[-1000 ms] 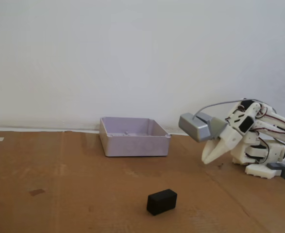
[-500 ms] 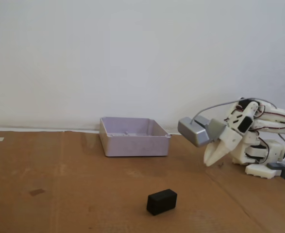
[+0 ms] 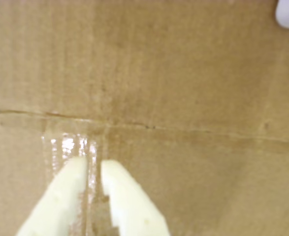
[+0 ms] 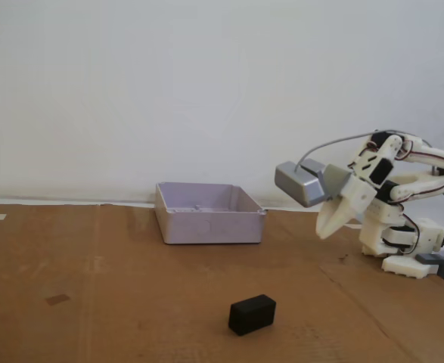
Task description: Grasp a block and put it in the box.
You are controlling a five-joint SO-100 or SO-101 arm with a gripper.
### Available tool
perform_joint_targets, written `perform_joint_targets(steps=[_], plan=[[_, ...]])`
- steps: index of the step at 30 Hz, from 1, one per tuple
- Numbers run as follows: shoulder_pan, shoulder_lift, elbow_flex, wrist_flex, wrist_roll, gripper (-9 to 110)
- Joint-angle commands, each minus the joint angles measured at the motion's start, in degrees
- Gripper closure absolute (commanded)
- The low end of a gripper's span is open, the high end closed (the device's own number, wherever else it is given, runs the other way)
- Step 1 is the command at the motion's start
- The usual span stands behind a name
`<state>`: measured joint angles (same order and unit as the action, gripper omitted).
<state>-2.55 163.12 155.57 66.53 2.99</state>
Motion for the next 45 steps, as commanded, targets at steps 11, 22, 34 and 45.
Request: perform_joint_targets(steps=[11,22,34,45], plan=[[-2.64,-16.44,-21.53,-2.55,0.53,99],[-5.63,-27.33,-33.93,-2.55,0.62,99],[-8.88,-35.86,-42.80,-2.64,0.62,99],[-13.45,-42.19,-44.91,-15.82,0.62,99]])
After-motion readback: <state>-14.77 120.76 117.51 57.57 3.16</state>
